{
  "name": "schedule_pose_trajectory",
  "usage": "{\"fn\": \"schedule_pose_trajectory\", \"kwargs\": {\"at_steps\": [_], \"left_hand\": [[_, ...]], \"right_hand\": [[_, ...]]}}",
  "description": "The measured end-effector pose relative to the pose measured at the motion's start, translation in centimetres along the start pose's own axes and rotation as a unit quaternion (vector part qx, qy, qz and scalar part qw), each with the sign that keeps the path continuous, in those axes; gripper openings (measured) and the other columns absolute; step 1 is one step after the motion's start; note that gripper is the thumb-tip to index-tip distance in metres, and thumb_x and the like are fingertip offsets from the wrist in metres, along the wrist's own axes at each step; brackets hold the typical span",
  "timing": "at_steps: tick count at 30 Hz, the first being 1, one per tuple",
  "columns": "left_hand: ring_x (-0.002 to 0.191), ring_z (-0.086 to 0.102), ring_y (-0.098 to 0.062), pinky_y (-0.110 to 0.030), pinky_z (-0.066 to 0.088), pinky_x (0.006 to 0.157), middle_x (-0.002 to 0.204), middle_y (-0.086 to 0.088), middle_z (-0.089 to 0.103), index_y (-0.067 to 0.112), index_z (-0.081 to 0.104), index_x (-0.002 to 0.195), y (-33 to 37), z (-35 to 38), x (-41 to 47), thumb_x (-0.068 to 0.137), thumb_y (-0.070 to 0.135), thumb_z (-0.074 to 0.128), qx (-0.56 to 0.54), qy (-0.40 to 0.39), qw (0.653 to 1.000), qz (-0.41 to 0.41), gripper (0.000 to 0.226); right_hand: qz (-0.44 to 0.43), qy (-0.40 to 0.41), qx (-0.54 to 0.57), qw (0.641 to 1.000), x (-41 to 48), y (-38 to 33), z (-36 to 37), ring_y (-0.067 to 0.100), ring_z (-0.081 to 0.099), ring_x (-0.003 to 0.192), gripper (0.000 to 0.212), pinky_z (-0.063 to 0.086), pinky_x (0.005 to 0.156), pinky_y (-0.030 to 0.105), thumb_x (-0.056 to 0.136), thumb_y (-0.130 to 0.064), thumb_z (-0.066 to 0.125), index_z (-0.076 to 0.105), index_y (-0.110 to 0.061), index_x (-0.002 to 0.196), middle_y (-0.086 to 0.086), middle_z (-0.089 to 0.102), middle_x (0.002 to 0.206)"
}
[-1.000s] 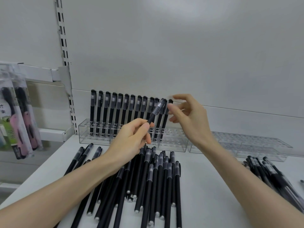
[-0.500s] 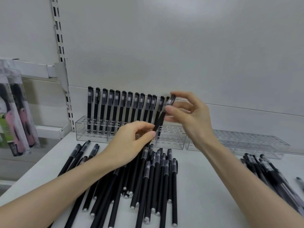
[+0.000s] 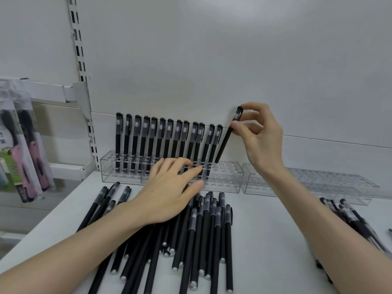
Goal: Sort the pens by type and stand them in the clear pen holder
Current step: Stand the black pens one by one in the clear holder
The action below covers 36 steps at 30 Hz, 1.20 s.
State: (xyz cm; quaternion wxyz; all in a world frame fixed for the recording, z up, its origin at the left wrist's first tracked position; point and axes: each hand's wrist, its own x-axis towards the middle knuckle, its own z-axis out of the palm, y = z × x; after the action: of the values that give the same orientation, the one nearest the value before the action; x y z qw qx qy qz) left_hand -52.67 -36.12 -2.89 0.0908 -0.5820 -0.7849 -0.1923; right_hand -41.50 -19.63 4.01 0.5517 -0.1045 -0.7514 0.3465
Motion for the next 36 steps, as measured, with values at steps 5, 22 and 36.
{"fn": "schedule_pose_trajectory", "kwargs": {"at_steps": [5,22,36], "left_hand": [[0.132,0.013,-0.006,-0.033,0.002,0.113,0.142,0.017,0.029,0.038,0.03,0.144,0.1,-0.1,0.0,0.074,0.066,-0.008,-0.008,-0.003,1.0,-0.002,0.085],[0.131,0.014,-0.005,-0.028,0.002,0.109,0.142,0.018,0.029,0.039,0.032,0.143,0.3,-0.1,0.2,0.072,0.066,-0.01,-0.012,-0.002,1.0,-0.01,0.087],[0.131,0.017,-0.004,-0.027,0.004,0.108,0.141,0.019,0.03,0.039,0.031,0.144,0.4,-0.1,0.3,0.073,0.066,-0.009,-0.007,0.001,1.0,-0.016,0.085]], "right_hand": [[0.001,-0.031,-0.035,0.999,-0.3,1.0,0.6,0.021,0.065,0.075,0.035,0.055,0.077,0.038,0.082,-0.004,0.069,0.058,-0.033,0.097,-0.007,0.061,0.079],[0.03,-0.091,-0.109,0.989,0.3,0.9,-0.1,0.016,0.068,0.068,0.029,0.056,0.077,0.043,0.085,-0.001,0.065,0.061,-0.028,0.096,0.002,0.068,0.069],[0.042,-0.102,-0.143,0.983,-0.5,1.1,0.0,0.018,0.064,0.065,0.025,0.053,0.08,0.048,0.085,-0.005,0.065,0.062,-0.025,0.099,0.0,0.068,0.067]]}}
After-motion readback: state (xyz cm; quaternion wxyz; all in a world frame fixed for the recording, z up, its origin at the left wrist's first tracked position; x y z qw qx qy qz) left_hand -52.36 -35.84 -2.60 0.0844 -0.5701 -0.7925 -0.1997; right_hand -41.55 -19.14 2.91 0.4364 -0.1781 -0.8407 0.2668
